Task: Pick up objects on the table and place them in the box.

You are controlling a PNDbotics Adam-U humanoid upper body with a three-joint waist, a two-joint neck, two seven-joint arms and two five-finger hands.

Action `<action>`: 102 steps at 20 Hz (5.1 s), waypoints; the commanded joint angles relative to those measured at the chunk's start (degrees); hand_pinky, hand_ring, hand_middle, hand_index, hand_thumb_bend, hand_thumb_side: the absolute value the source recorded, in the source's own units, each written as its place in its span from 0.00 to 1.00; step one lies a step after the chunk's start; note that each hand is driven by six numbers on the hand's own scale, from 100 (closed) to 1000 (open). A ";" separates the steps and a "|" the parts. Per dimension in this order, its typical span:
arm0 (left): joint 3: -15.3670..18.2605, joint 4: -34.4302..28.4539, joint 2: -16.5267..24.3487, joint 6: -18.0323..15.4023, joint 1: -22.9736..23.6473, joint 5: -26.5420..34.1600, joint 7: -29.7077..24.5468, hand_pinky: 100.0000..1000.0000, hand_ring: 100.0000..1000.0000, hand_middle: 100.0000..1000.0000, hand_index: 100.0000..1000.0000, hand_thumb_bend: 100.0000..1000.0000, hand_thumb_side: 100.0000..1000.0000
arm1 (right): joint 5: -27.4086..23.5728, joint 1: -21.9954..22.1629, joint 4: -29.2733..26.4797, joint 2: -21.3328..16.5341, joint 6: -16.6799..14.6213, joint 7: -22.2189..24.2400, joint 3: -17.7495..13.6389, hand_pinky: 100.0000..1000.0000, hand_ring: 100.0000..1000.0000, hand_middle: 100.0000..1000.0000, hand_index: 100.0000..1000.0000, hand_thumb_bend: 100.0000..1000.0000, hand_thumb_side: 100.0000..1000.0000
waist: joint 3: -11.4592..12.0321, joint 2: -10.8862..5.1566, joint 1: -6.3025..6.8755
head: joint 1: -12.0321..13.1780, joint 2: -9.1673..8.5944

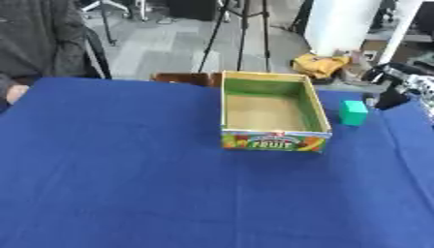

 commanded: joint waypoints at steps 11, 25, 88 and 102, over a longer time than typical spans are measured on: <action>-0.18 -1.24 1.04 -0.11 -0.89 0.57 -0.76 0.61 0.62 0.60 0.79 0.78 0.85 | 0.44 -1.04 -0.07 -0.91 0.01 6.93 -0.40 0.70 0.85 0.81 0.85 0.11 0.00 | 1.20 0.04 0.65 | -1.34 -1.31; -0.42 -1.19 0.59 -0.21 -0.60 1.09 -1.32 0.61 0.62 0.60 0.79 0.78 0.85 | 0.50 -0.65 0.25 -1.43 0.67 7.50 -0.92 0.72 0.89 0.84 0.85 0.11 0.00 | 1.95 1.16 1.58 | -1.10 -1.18; -0.67 -1.75 -0.19 -1.61 0.18 2.07 -4.94 0.61 0.59 0.56 0.82 0.78 0.87 | 6.13 0.10 -0.01 -7.71 1.83 -1.09 -4.06 0.83 1.00 0.99 0.95 0.15 0.00 | 6.04 5.75 0.85 | -6.16 -4.80; -0.53 -1.93 -0.42 -1.82 1.09 2.03 -5.30 0.62 0.59 0.56 0.82 0.77 0.87 | 6.28 0.90 1.03 -8.54 2.99 -0.21 -4.31 0.82 1.00 0.98 0.95 0.11 0.00 | 7.13 6.23 0.86 | -9.19 -6.77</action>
